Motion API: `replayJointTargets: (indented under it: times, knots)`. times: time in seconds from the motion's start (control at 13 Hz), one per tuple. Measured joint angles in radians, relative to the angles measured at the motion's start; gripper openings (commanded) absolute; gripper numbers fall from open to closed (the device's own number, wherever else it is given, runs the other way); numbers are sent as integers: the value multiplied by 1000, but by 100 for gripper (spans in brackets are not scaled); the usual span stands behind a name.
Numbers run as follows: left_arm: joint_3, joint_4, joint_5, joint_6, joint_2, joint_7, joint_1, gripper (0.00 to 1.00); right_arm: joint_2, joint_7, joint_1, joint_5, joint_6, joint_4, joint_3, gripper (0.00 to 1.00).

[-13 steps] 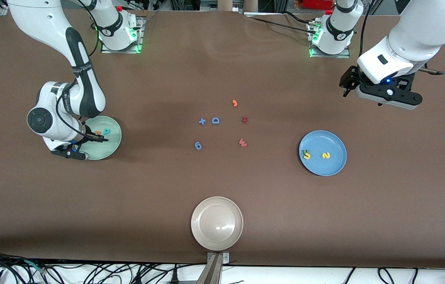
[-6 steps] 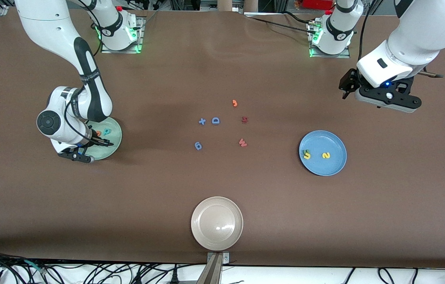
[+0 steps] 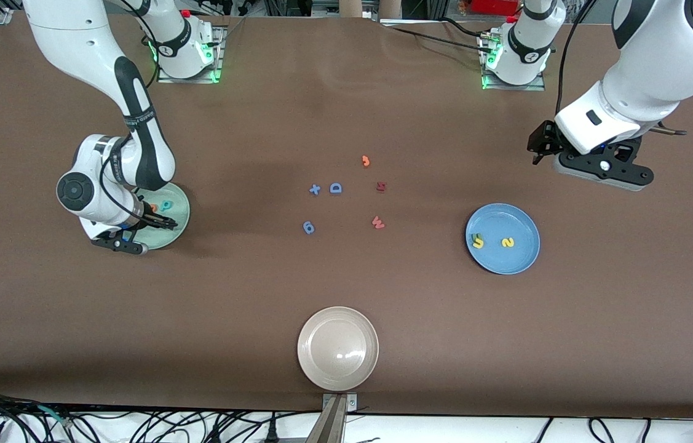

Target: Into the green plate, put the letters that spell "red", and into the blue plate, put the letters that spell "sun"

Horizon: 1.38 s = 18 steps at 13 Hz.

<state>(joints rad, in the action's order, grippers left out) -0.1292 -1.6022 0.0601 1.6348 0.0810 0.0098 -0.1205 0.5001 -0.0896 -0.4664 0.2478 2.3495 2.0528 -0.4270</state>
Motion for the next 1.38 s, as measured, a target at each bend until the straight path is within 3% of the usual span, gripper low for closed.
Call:
replayJointTargets:
  times: [0.54, 1.0, 1.38]
  knots:
    - [3, 55, -19, 0, 48, 0, 53, 100, -240, 11, 1, 0, -397, -131, -58, 99]
    - [2, 57, -19, 0, 48, 0, 53, 100, -285, 9, 3, -53, -878, -537, -97, 99]
    - [2, 57, -19, -1, 50, 0, 53, 100, -287, 9, 2, -104, -946, -717, -109, 100]
